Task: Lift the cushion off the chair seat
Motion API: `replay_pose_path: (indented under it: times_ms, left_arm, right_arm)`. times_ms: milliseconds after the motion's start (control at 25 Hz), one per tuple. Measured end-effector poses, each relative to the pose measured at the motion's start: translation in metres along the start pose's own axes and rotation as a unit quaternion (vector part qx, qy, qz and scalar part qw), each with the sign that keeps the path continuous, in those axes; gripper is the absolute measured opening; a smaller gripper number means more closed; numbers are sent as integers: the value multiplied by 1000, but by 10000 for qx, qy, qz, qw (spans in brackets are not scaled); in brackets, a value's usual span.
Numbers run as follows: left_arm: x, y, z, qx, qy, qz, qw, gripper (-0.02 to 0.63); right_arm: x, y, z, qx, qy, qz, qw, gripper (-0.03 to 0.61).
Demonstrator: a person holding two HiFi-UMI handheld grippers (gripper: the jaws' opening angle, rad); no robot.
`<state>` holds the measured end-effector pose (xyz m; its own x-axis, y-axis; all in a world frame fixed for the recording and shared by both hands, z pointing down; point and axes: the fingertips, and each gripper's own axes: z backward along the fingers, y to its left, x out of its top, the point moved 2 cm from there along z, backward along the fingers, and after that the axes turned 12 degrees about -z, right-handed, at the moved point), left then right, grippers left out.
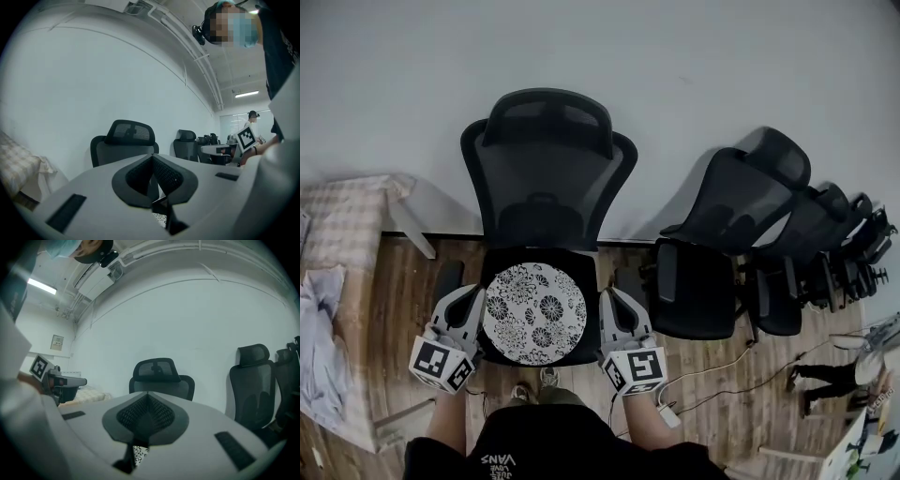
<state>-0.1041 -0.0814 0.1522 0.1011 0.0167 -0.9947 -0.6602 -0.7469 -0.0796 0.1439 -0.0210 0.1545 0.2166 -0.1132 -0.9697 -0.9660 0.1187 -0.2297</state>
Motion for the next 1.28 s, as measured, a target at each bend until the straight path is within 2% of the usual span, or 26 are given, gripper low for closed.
replay_pose_path:
  times_ms: [360, 880, 1280]
  left_arm:
    - [-6, 1, -14, 292, 79, 40, 9995, 9]
    - [-5, 27, -38, 88, 100, 53, 9999, 9]
    - [-36, 41, -43, 8, 349, 238, 9991, 9]
  right_arm:
    - [3, -21, -20, 205, 29, -62, 9998, 17]
    - [5, -26, -45, -69, 19, -136, 9999, 17]
    - [-24, -27, -64, -191, 323, -183, 9991, 17]
